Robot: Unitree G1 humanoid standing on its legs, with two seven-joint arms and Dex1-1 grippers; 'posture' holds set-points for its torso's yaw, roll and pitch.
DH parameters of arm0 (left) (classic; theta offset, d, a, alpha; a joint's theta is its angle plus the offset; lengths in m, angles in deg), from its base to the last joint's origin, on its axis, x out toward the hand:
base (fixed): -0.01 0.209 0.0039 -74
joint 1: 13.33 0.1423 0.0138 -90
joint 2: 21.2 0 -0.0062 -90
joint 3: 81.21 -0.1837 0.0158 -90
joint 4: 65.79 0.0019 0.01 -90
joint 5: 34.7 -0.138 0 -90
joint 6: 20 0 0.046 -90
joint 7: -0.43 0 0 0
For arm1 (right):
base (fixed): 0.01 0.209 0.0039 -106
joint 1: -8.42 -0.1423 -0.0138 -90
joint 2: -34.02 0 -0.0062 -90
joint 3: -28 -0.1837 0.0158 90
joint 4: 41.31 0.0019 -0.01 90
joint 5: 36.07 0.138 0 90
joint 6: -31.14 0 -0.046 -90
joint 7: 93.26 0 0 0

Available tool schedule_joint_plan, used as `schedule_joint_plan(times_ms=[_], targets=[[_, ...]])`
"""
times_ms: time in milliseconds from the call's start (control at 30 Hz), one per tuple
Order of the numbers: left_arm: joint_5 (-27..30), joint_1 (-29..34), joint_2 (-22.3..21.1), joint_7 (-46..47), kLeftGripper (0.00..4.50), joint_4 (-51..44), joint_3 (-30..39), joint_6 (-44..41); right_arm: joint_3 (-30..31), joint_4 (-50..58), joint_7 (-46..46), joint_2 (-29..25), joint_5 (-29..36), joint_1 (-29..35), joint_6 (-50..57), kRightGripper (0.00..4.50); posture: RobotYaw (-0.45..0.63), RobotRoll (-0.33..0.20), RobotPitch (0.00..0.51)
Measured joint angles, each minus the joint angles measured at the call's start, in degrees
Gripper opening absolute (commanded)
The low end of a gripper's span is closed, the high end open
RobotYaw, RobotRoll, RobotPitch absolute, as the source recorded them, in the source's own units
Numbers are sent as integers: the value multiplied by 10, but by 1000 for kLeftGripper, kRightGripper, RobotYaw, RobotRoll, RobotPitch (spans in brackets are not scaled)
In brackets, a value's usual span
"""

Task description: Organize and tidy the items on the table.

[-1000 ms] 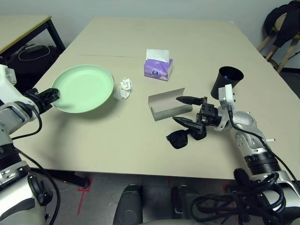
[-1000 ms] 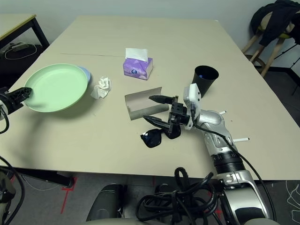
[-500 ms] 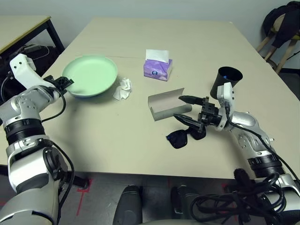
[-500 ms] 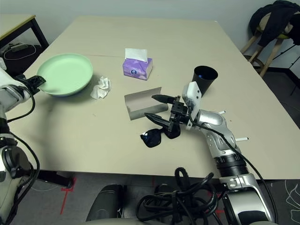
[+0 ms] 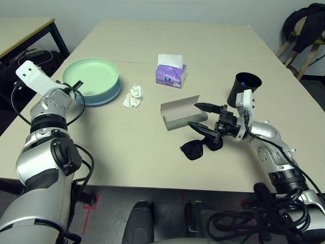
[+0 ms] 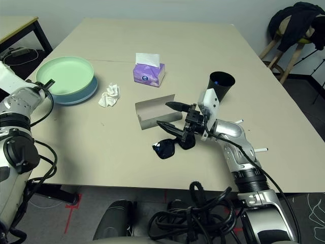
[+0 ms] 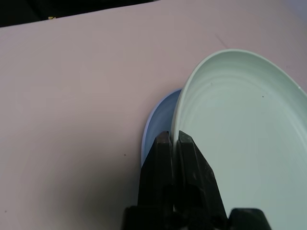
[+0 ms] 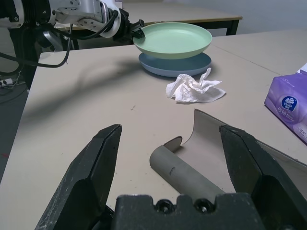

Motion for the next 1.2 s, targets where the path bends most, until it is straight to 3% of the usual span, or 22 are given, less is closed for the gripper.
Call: schedule_joint_plan(times_ms=[100, 200, 500, 533, 900, 1200], targets=[[-2, -6, 0, 0, 32, 4, -1, 8, 0, 5, -3, 0, 0, 1, 0, 4500, 94, 0, 39], [-3, -10, 1, -2, 769, 4, -2, 17, 0, 6, -13, -1, -2, 1, 0, 4500, 95, 0, 38], [-3, -10, 16, -28, 4341, 4, -11, 17, 0, 5, -40, -11, -23, 2, -1, 4500, 97, 0, 36], [-3, -10, 16, -31, 4470, 4, -12, 16, 0, 5, -40, -12, -24, 2, -1, 4500, 97, 0, 36], [-28, -7, 17, -105, 4470, -8, -70, -10, 0, 5, -50, -4, -25, 2, -5, 4500, 113, 0, 39], [-72, 78, 22, -366, 4470, -122, -198, -29, -2, -10, -55, -7, -29, -3, -19, 4500, 104, 0, 50]])
